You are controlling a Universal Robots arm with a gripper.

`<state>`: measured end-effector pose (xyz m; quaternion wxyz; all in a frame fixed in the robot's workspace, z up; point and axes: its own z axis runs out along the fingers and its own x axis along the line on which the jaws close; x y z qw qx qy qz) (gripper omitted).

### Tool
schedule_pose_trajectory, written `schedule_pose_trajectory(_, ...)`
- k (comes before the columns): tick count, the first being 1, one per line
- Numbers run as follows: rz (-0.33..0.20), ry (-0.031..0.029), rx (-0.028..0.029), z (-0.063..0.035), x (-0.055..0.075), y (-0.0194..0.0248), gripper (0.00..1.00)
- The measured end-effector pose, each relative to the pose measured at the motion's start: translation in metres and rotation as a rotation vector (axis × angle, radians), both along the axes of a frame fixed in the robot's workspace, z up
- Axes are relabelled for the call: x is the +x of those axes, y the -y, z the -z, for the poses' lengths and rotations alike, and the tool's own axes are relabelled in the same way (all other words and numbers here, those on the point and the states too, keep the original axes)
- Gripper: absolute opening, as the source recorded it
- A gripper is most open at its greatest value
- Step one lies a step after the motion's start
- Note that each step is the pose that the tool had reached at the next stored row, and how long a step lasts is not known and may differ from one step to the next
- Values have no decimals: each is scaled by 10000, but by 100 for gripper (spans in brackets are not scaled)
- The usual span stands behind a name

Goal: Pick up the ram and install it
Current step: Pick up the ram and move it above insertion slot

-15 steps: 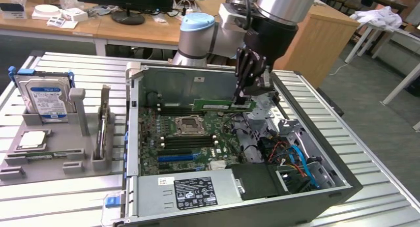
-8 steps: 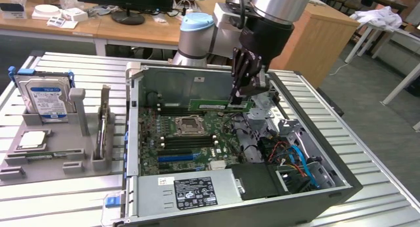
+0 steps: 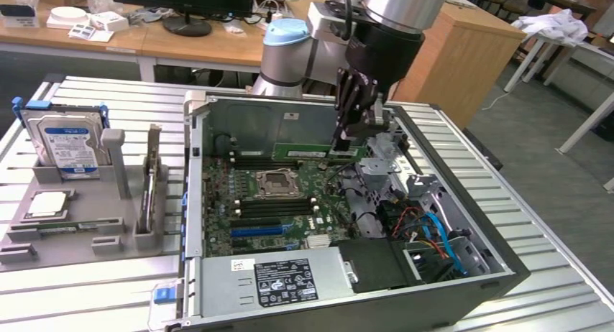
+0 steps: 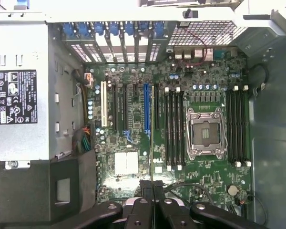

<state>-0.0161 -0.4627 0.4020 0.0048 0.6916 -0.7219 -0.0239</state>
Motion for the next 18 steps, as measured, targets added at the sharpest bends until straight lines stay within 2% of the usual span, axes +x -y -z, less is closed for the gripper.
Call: schedule_pose_trajectory(18,0,-1,-2,11,-57,-216,11)
